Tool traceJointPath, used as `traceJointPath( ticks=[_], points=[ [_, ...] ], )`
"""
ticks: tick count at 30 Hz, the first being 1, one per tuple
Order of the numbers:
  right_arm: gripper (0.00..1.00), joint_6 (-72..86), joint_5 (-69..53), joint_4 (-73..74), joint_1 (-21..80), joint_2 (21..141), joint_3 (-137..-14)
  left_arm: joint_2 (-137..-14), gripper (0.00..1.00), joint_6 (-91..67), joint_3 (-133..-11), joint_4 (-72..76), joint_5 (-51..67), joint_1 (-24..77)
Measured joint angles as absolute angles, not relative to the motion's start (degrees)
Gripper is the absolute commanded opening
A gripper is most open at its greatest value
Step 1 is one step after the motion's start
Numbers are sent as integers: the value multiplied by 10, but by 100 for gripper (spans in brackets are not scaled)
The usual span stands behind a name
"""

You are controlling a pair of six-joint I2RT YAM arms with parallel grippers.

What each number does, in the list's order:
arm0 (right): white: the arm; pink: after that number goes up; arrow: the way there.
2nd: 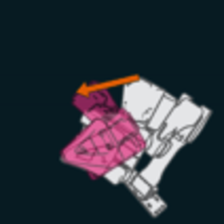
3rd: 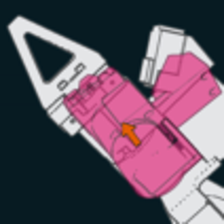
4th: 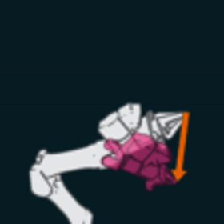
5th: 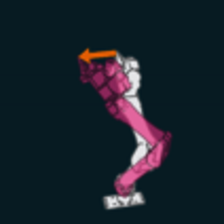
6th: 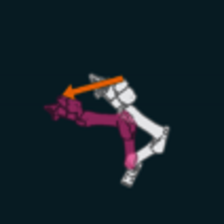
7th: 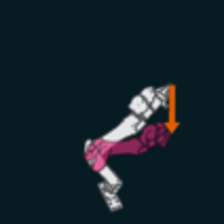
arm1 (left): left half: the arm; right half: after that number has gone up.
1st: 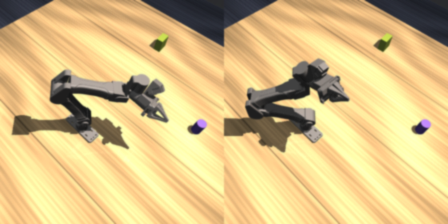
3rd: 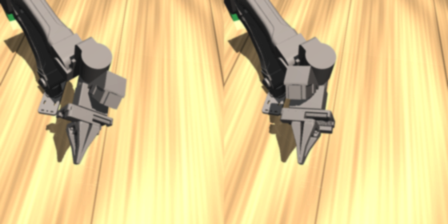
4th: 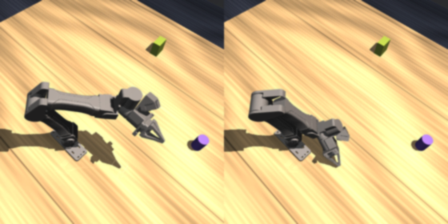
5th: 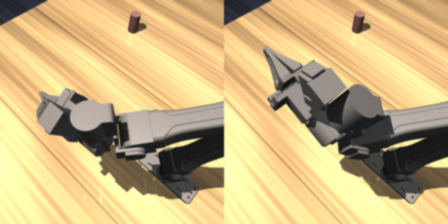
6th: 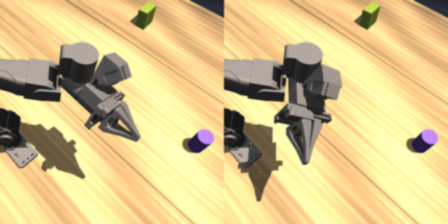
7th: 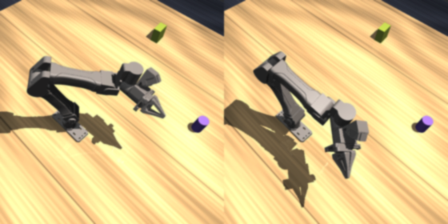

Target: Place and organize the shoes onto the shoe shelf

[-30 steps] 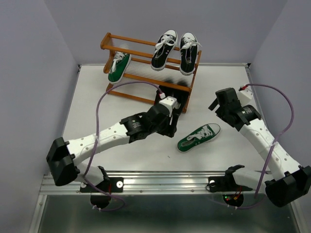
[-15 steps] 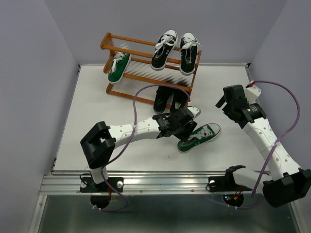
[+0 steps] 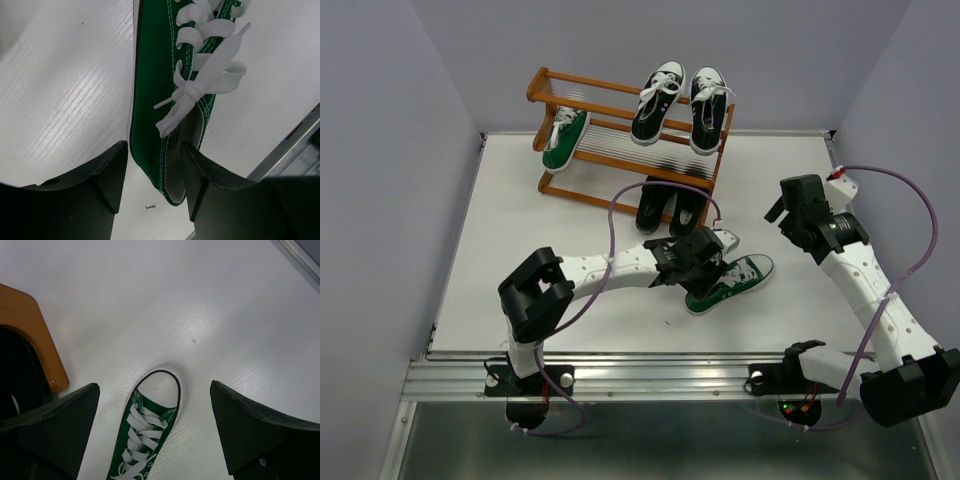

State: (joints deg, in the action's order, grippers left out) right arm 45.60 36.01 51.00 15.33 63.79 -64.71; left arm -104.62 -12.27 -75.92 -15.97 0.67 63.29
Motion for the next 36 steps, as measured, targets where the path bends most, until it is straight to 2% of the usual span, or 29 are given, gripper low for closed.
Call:
traceJointPath(
  ticks=[12, 14, 18, 20, 21, 22, 29, 36],
  points=[
    [97, 452, 360, 510, 153, 639, -647, -1065, 57, -107, -759, -159, -3, 649],
    [97, 452, 360, 510, 153, 639, -647, -1075, 54, -107, -759, -158, -16, 649],
    [97, 452, 357, 509, 153, 639, -647, -1087, 37, -105, -759, -157, -32, 649],
    [97, 452, 355, 507, 153, 639, -647, -1089, 19, -103, -759, -156, -38, 649],
    [97, 452, 355, 506, 153, 640, -647, -1089, 7, -103, -760, -156, -42, 649],
    [97, 451, 355, 505, 153, 641, -647, -1089, 0, -103, -761, -157, -47, 649],
    [97, 445, 355, 505, 153, 642, -647, -1081, 0, -99, -760, -164, -54, 650],
    [97, 438, 355, 505, 153, 642, -647, -967, 0, -96, -717, -214, -37, 651]
  ],
)
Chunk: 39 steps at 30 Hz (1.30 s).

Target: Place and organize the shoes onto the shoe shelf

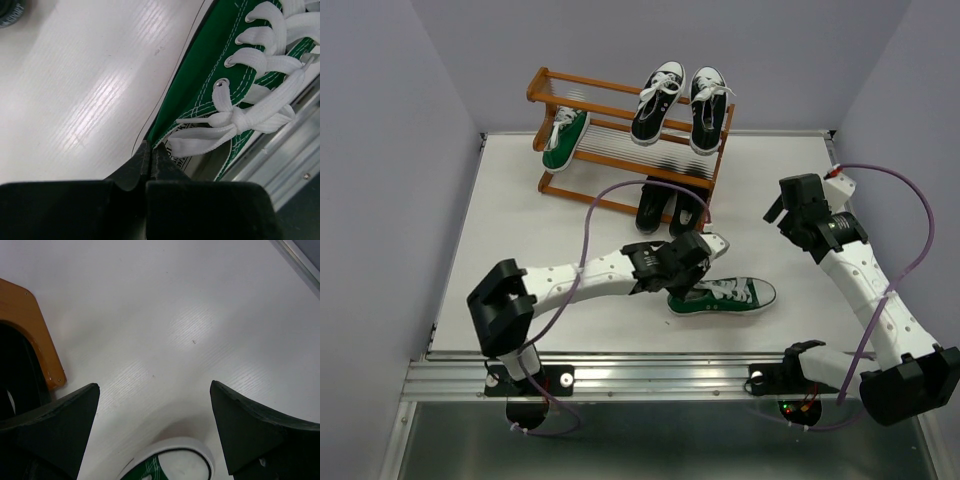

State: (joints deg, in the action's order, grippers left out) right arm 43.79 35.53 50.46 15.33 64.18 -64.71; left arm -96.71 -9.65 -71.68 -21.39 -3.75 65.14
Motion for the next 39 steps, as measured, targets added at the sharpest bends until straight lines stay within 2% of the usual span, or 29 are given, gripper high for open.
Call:
traceJointPath(
  ticks=[7, 14, 23, 31, 39],
  points=[
    [97, 434, 355, 495, 153, 642, -647, -824, 0, -111, -691, -262, -37, 652],
    [97, 433, 352, 489, 153, 642, -647, -751, 0, -179, -653, -343, -61, 630],
    [97, 432, 343, 487, 153, 642, -647, -675, 0, -287, -649, -446, -113, 467],
    [97, 428, 341, 484, 153, 642, -647, -680, 0, -333, -705, -477, -173, 357],
    [98, 419, 341, 483, 153, 642, -647, -754, 0, -333, -786, -470, -203, 311]
  ],
)
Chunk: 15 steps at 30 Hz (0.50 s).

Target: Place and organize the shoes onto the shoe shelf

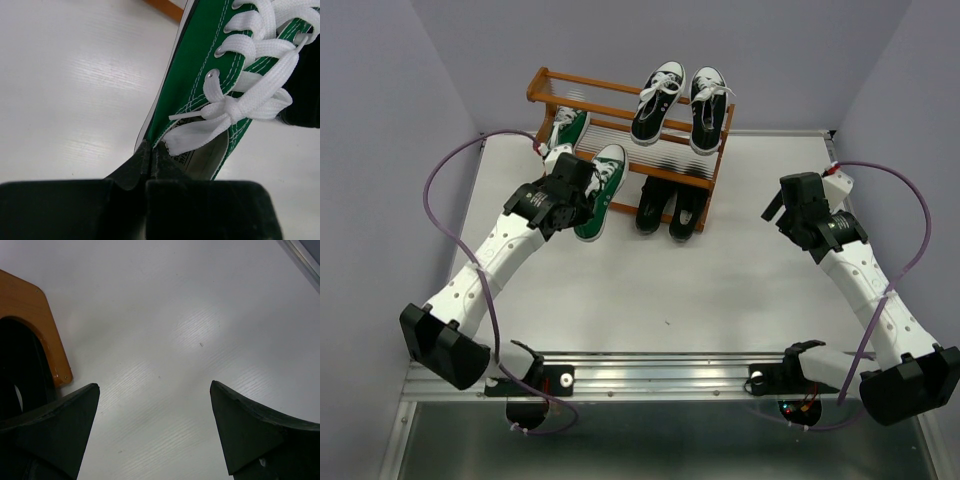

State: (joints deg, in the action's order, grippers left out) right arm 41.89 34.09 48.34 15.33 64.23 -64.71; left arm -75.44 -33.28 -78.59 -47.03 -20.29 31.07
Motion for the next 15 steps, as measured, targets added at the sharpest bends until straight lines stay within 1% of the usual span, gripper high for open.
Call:
traceJointPath(
  ticks=[15],
  points=[
    [98, 417, 341, 483, 153, 642, -647, -875, 0, -285, -897, -411, -229, 263]
  ],
)
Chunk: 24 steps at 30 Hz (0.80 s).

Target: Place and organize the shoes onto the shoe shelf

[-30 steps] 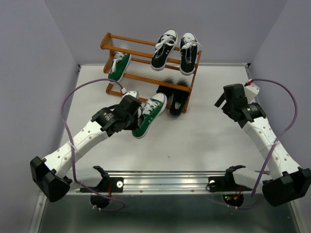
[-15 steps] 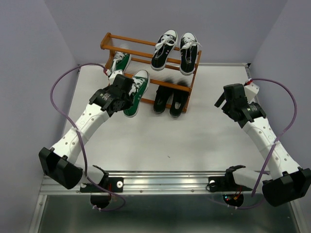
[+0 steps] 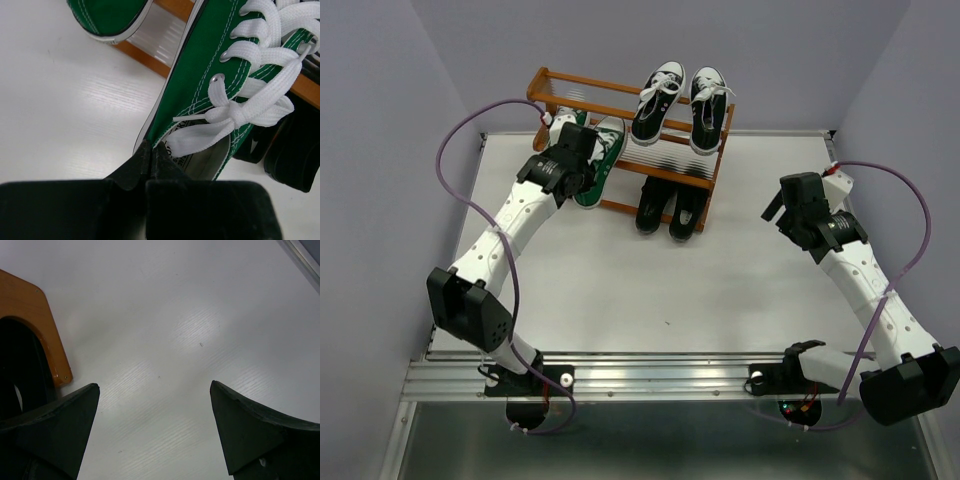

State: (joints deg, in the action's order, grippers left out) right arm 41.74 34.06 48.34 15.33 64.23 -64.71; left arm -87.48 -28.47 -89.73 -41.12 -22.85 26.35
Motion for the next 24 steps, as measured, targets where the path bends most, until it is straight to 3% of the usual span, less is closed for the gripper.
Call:
traceJointPath(
  ticks=[24],
  points=[
    [97, 413, 339, 484, 153, 642, -647, -990, 0, -179, -966, -312, -247, 220]
  ],
)
